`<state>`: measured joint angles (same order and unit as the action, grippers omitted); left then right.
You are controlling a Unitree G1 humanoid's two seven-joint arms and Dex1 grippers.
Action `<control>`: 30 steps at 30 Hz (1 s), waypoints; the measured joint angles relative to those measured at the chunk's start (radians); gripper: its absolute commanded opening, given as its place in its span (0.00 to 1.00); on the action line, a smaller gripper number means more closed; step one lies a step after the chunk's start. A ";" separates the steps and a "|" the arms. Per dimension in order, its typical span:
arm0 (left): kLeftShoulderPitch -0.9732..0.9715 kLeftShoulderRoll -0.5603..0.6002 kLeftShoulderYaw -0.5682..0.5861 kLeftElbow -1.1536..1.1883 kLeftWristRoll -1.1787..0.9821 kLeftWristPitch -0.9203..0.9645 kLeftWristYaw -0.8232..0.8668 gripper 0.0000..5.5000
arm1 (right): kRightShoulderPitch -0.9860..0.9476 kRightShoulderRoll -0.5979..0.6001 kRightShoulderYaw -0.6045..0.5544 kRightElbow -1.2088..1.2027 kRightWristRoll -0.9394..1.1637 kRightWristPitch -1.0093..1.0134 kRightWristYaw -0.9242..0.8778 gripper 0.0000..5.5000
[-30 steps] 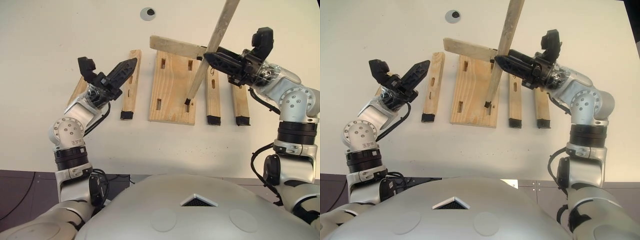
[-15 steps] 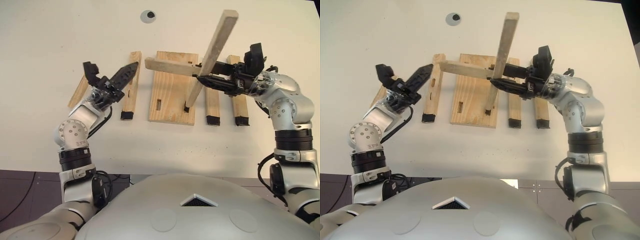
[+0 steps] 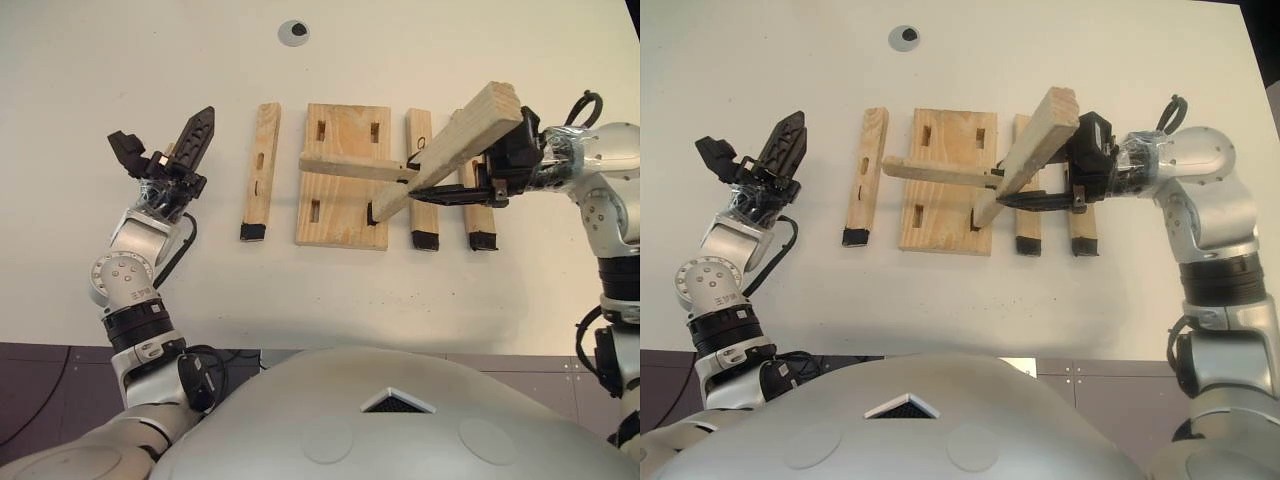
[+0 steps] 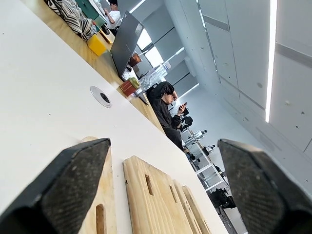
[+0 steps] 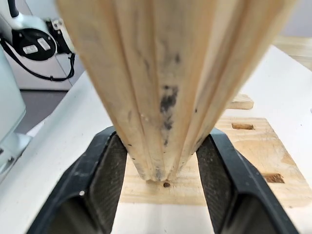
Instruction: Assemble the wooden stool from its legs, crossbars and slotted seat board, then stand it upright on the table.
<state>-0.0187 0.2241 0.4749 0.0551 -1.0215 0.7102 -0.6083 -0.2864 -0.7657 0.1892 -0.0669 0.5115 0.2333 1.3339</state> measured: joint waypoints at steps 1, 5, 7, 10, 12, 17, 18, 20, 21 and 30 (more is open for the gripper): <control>0.002 -0.005 0.000 0.000 0.000 -0.004 0.003 0.74 | -0.006 -0.002 0.017 -0.024 -0.026 0.001 -0.014 0.37; 0.011 -0.014 -0.001 0.000 0.008 -0.024 0.022 0.74 | -0.017 -0.040 0.097 -0.109 -0.137 0.010 -0.066 0.37; 0.012 -0.021 -0.002 0.000 0.013 -0.037 0.029 0.74 | -0.028 -0.042 0.110 -0.134 -0.158 0.011 -0.079 0.37; 0.016 -0.029 -0.006 0.000 0.021 -0.041 0.032 0.74 | -0.047 -0.044 0.131 -0.139 -0.158 0.041 -0.095 0.37; 0.016 -0.029 -0.011 0.000 0.022 -0.043 0.033 0.74 | -0.059 -0.044 0.133 -0.139 -0.157 0.056 -0.096 0.37; 0.025 -0.029 -0.019 0.001 0.051 -0.065 0.045 0.74 | -0.024 -0.154 0.181 -0.154 -0.263 0.257 -0.099 0.57; 0.021 -0.032 -0.026 0.001 0.055 -0.065 0.046 0.74 | -0.033 -0.153 0.172 -0.183 -0.250 0.259 -0.088 0.60; 0.020 -0.031 -0.026 0.001 0.057 -0.065 0.048 0.74 | -0.040 -0.155 0.147 -0.213 -0.238 0.271 -0.072 0.67; 0.020 -0.031 -0.025 0.001 0.057 -0.066 0.049 0.74 | -0.040 -0.157 0.133 -0.217 -0.236 0.274 -0.071 0.69; 0.027 -0.030 -0.028 0.003 0.079 -0.095 0.052 0.74 | 0.040 0.019 -0.102 -0.325 -0.225 0.716 -0.509 0.73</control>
<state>0.0078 0.1937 0.4473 0.0581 -0.9426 0.6149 -0.5565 -0.2460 -0.7471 0.0876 -0.3920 0.2864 0.9491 0.8247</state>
